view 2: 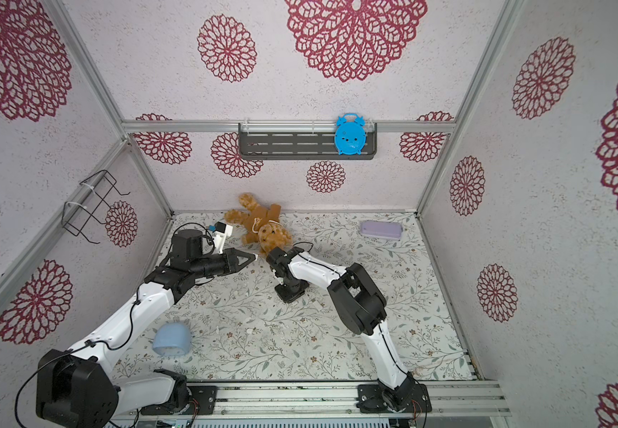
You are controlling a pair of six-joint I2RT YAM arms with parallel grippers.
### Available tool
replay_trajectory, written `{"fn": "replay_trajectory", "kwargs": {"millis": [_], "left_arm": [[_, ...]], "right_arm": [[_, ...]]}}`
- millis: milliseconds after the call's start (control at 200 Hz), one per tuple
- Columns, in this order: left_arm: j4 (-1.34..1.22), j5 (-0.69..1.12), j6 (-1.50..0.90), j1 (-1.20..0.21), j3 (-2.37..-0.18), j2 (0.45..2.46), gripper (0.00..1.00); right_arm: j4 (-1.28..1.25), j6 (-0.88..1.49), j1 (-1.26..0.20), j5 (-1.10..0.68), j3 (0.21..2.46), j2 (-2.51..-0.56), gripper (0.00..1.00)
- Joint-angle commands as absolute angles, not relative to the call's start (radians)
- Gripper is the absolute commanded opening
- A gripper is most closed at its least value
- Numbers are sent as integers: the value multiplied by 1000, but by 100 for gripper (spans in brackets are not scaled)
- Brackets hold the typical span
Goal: Close the usb drive cover
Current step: Place the USB drive at the center of the board, then pick up the USB drive from the center of the board.
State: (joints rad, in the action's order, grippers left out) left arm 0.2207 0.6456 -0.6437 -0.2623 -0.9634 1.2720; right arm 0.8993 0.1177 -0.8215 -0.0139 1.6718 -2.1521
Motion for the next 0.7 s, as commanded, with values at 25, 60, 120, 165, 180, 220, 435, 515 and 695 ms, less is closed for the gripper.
{"fn": "replay_trajectory", "kwargs": {"millis": [25,60,120,165,180,220,435,515,695], "left_arm": [[179,633,-645,-254,-943,1261,7],[177,637,-646,-253,-943,1263,7],[173,641,-647,-254,-940,1267,7],[173,645,-649,-253,-942,1271,7],[173,647,-646,-253,-942,1272,7],[173,649,-647,-254,-942,1273,7],[185,650,-639,-252,-948,1272,7],[184,643,-640,-252,-948,1273,7],[175,627,-641,-251,-944,1272,7]], "right_arm": [[961,121,-831,-8,1615,-2126,25],[964,114,-831,0,1610,-2126,27],[974,101,-833,11,1605,-2124,28],[970,90,-834,7,1596,-2118,29],[965,88,-834,6,1592,-2116,29],[955,86,-834,8,1583,-2112,29],[971,75,-839,28,1562,-2125,29],[961,69,-840,50,1540,-2123,28],[886,58,-842,80,1489,-2074,21]]}}
